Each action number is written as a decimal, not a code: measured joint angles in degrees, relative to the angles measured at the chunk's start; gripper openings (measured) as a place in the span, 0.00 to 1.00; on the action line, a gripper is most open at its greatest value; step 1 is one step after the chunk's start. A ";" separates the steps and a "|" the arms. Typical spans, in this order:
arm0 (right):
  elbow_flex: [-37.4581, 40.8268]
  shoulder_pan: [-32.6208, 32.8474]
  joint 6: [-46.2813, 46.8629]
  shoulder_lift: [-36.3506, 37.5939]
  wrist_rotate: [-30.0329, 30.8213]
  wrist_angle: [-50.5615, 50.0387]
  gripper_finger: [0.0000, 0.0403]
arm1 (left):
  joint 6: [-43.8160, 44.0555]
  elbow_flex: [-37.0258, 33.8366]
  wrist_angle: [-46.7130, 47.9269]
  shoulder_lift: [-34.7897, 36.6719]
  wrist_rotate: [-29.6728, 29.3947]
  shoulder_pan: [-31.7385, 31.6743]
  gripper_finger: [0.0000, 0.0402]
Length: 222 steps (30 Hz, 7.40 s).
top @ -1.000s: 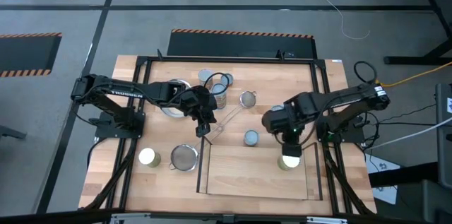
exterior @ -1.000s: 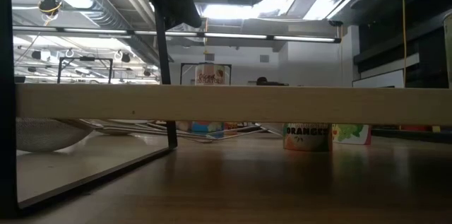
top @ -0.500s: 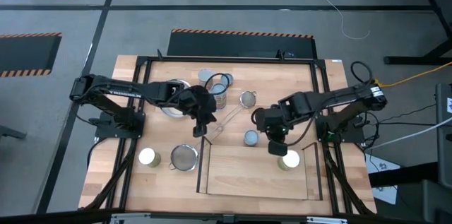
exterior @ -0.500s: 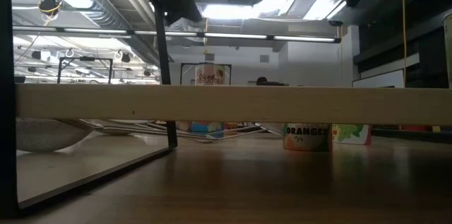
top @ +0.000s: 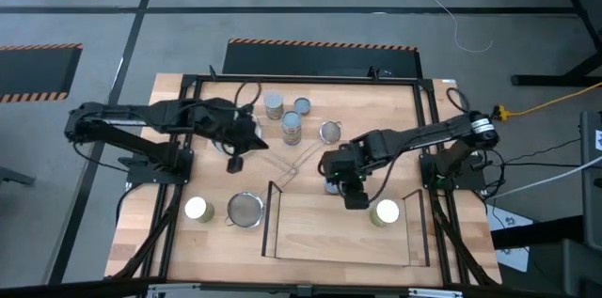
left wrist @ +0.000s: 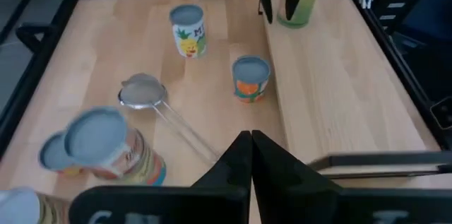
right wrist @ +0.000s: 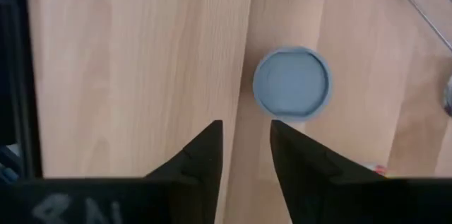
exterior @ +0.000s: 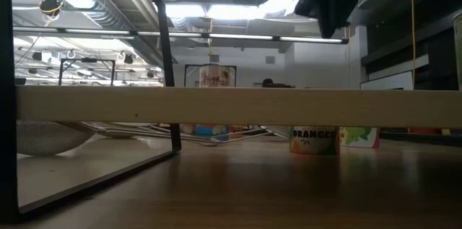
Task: Pick and place cans onto a shelf
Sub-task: Put the small canned oranges on the shelf, then put the small canned tomatoes on the shelf
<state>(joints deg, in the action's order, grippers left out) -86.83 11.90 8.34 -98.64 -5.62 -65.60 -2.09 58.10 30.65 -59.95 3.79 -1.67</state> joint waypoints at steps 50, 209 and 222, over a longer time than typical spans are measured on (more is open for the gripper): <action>0.05 -0.92 1.96 -12.89 2.11 6.62 0.31 | 6.24 -27.53 -24.29 11.74 0.31 0.26 0.00; -23.66 41.20 49.62 -13.54 1.47 -24.82 0.28 | 6.43 -27.51 -23.88 11.72 -0.15 5.99 0.00; -39.47 39.48 27.21 -12.85 35.48 -24.31 0.28 | 6.41 -27.49 -27.02 11.68 -0.15 5.97 0.00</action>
<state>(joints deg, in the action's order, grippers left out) -126.31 51.38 35.55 -111.49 29.86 -89.91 4.32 30.61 3.63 -48.27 3.64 4.30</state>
